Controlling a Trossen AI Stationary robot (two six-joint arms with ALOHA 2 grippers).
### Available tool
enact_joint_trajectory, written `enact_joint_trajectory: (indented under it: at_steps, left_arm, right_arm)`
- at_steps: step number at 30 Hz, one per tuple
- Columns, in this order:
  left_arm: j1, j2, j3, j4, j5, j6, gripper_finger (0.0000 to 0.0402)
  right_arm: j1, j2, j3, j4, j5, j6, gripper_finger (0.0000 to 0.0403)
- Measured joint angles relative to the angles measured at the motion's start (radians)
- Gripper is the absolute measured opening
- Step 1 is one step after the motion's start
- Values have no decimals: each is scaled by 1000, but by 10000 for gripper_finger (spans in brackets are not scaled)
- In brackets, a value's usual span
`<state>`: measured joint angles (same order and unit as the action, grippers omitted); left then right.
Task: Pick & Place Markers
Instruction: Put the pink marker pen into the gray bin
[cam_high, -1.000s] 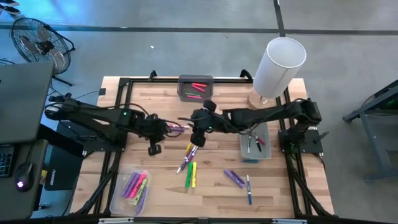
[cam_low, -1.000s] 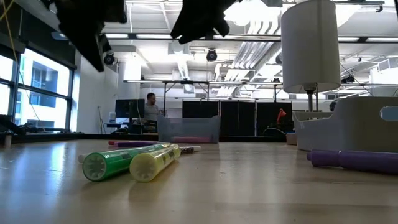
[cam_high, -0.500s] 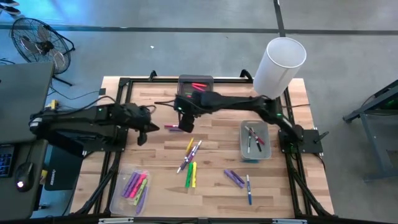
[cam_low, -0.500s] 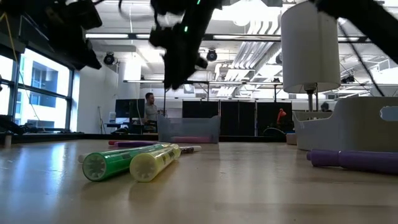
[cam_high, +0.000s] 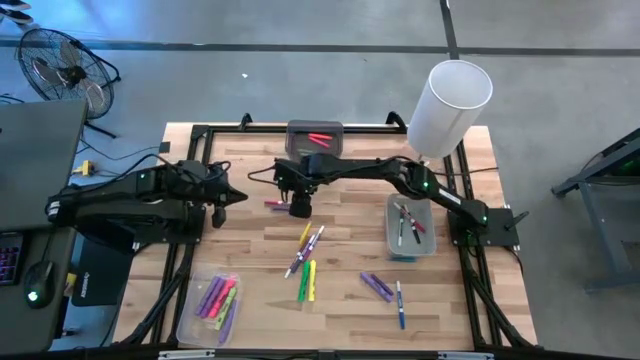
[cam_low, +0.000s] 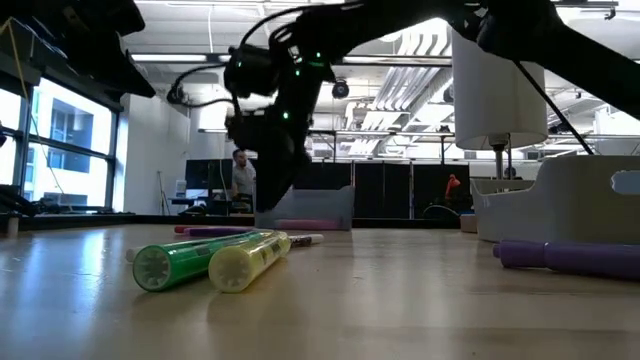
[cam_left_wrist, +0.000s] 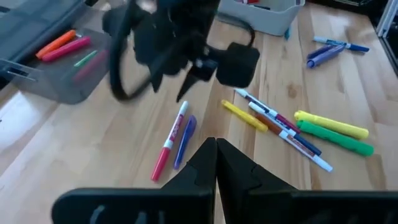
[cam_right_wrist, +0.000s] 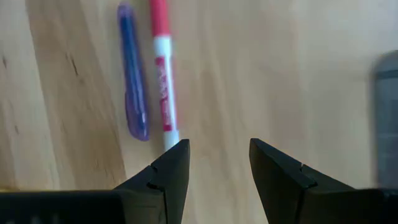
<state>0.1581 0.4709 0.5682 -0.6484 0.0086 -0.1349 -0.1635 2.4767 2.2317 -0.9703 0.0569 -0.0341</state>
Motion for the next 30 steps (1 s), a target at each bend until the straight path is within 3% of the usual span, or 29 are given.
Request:
enact_joint_trajectory:
  at_steps: [9, 16, 21, 26, 30]
  left_arm:
    - [0, 1, 0, -2, 0, 0, 1]
    - [0, 1, 0, 1, 1, -1, 1]
    - [0, 2, 0, 3, 0, -4, 1]
    - [0, 2, 0, 4, 0, -4, 1]
    - [0, 3, 0, 6, -14, -4, 1]
  right_arm:
    - [21, -7, -163, 118, -48, -73, 148]
    - [26, -9, -229, 186, -54, -74, 97]
    - [12, -8, -227, 134, -70, -27, 19]
    - [-10, -47, -227, 46, -145, 88, 22]
    - [-8, -125, -241, -29, -118, 139, 10]
